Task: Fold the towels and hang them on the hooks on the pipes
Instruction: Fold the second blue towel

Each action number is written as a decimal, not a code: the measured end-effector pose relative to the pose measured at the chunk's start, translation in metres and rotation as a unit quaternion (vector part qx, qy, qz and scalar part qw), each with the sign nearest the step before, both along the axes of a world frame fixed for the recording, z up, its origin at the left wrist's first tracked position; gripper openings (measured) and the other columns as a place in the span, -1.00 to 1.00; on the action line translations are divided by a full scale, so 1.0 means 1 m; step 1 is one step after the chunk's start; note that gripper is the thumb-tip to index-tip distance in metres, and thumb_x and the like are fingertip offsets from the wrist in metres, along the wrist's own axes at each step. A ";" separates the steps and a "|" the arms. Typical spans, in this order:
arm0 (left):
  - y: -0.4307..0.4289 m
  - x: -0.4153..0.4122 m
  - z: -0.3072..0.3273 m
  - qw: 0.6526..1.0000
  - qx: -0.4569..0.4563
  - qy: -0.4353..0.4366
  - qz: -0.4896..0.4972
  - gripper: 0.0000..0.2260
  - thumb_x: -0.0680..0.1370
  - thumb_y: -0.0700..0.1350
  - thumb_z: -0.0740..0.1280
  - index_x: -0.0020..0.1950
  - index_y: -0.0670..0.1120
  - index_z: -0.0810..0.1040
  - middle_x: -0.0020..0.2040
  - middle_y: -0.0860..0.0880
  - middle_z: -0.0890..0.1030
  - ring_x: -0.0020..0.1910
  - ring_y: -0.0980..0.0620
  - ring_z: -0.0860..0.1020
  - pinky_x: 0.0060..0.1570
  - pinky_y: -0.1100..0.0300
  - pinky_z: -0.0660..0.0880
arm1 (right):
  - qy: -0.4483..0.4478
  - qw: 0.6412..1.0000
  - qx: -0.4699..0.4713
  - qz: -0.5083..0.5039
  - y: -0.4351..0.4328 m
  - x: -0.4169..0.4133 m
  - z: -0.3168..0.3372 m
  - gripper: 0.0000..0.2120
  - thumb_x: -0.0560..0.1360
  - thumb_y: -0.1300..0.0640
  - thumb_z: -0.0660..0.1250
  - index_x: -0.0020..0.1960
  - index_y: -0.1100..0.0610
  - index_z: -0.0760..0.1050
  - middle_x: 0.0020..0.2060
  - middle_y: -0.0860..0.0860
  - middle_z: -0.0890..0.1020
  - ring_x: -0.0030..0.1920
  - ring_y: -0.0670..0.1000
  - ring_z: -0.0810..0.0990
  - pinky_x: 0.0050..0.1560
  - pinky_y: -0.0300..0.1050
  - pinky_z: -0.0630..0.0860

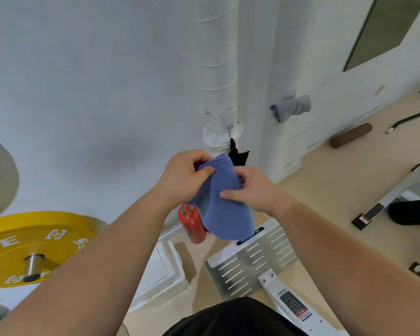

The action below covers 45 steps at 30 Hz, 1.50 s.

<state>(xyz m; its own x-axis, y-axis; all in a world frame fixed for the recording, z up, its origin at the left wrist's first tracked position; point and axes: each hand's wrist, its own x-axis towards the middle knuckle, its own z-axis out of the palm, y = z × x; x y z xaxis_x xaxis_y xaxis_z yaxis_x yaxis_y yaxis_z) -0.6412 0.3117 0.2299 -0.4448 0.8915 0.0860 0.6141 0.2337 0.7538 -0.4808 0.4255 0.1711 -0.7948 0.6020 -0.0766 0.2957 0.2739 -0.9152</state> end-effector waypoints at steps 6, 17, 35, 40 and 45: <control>0.002 -0.025 0.008 0.995 0.041 0.018 0.084 -0.93 0.58 -0.17 0.36 -0.06 -0.04 0.63 -0.18 0.09 0.64 -0.23 0.15 0.55 -0.18 0.31 0.47 | -0.115 0.991 0.058 0.024 0.008 0.007 -0.040 -0.81 0.35 0.19 0.49 -0.07 0.13 0.56 -0.18 0.10 0.63 -0.17 0.08 0.56 -0.18 -0.05 0.47; -0.034 -0.074 -0.043 0.965 -0.012 -0.102 0.239 -0.90 0.59 -0.15 0.34 -0.09 -0.02 0.63 -0.12 0.00 0.67 -0.17 -0.03 0.57 -0.12 0.10 0.51 | -0.197 0.979 0.044 0.015 0.023 0.046 -0.078 -0.81 0.50 0.25 0.36 -0.16 0.01 0.41 -0.41 -0.07 0.46 -0.34 0.00 0.40 -0.22 -0.06 0.38; -0.019 0.003 -0.068 0.970 0.007 -0.182 0.159 -0.92 0.54 -0.23 0.38 -0.11 -0.07 0.61 -0.16 -0.08 0.68 -0.26 0.04 0.56 -0.22 0.15 0.50 | 0.054 0.976 -0.135 -0.161 -0.017 -0.017 -0.027 -0.83 0.57 0.16 0.37 0.04 0.02 0.38 -0.25 0.17 0.55 -0.17 0.33 0.63 -0.09 0.38 0.62; -0.015 0.019 -0.062 0.957 0.041 -0.244 0.149 -0.92 0.58 -0.28 0.36 -0.08 -0.13 0.61 -0.26 -0.11 0.68 -0.32 0.05 0.60 -0.28 0.20 0.55 | 0.073 0.977 -0.132 -0.149 -0.030 -0.031 -0.010 -0.89 0.57 0.15 0.34 0.01 -0.04 0.44 -0.09 0.25 0.61 -0.04 0.30 0.67 -0.06 0.27 0.67; -0.016 0.014 -0.054 0.935 0.064 -0.308 0.165 -0.96 0.60 -0.27 0.36 0.02 -0.17 0.60 -0.28 -0.15 0.64 -0.31 0.05 0.58 -0.24 0.19 0.55 | 0.119 0.962 -0.214 -0.120 -0.034 -0.030 0.000 -0.64 0.59 0.39 0.12 0.31 0.14 0.46 0.07 0.20 0.64 -0.04 0.12 0.71 0.01 -0.07 0.68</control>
<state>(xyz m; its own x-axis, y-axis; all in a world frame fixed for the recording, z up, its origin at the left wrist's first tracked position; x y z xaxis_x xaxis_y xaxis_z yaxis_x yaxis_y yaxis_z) -0.6277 0.2957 0.1755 -0.6937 0.6972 -0.1810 -0.0361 0.2173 0.9754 -0.5104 0.3916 0.1716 -0.6628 0.7238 -0.1918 0.0717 -0.1936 -0.9785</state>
